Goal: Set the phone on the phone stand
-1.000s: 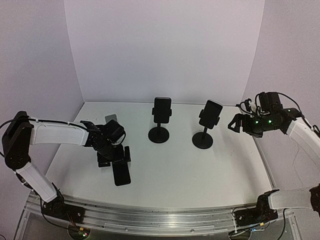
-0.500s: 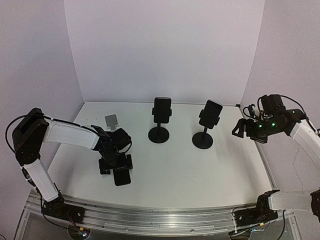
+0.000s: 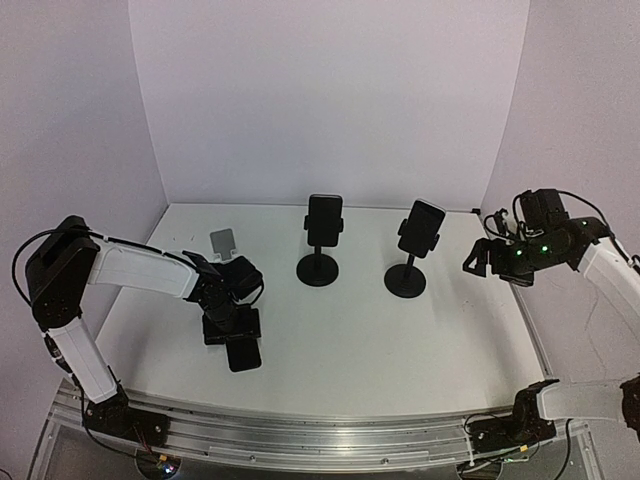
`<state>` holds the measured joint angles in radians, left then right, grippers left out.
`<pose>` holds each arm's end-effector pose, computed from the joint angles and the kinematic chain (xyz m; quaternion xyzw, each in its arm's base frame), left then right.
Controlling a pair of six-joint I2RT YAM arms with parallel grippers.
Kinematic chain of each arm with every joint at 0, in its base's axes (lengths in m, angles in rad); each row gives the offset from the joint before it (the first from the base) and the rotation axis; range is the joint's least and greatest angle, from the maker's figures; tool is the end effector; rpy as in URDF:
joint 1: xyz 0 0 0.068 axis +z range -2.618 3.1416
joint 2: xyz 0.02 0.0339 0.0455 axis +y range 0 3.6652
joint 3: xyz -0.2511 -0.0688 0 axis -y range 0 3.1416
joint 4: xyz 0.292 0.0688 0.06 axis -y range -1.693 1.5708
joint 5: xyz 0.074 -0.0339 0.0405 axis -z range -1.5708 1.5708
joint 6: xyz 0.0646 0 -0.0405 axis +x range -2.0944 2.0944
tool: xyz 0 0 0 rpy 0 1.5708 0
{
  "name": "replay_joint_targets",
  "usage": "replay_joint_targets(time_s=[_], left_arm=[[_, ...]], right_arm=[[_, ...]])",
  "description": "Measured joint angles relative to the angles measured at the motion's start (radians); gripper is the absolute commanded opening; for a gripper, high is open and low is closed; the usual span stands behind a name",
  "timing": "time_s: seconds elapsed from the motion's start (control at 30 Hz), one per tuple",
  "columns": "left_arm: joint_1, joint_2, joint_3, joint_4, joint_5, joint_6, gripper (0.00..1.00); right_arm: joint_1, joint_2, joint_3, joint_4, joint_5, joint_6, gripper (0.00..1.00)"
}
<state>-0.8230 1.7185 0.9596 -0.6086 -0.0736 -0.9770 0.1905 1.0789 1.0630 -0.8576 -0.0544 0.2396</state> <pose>0.2334 -0.2446 0.0689 -0.0802 0.9909 -0.0567 0.0917 0.2775 0.0571 0.2840 0.0138 0.9394 0.0978 0.3282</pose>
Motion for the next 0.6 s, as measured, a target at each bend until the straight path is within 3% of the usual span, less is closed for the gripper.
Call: replay_joint_targets(time_s=[0.23,0.3,0.37,0.47,0.6], left_arm=[[0.026,0.002,-0.007,0.063,0.036,0.014,0.53],[0.033,0.002,-0.009,0.077,0.048,0.014,0.51],[0.037,0.002,-0.011,0.089,0.055,0.018,0.52],[0.038,0.004,-0.011,0.104,0.062,0.033,0.66],[0.037,0.010,-0.003,0.122,0.070,0.061,0.67]], right_arm=[[0.000,0.018,0.000,0.004,0.002,-0.012,0.98],[0.000,0.021,0.000,0.004,0.002,-0.015,0.98],[0.000,0.025,0.000,0.004,0.002,-0.020,0.98],[0.000,0.030,0.000,0.004,0.002,-0.028,0.98],[0.000,0.033,0.000,0.004,0.002,-0.035,0.98]])
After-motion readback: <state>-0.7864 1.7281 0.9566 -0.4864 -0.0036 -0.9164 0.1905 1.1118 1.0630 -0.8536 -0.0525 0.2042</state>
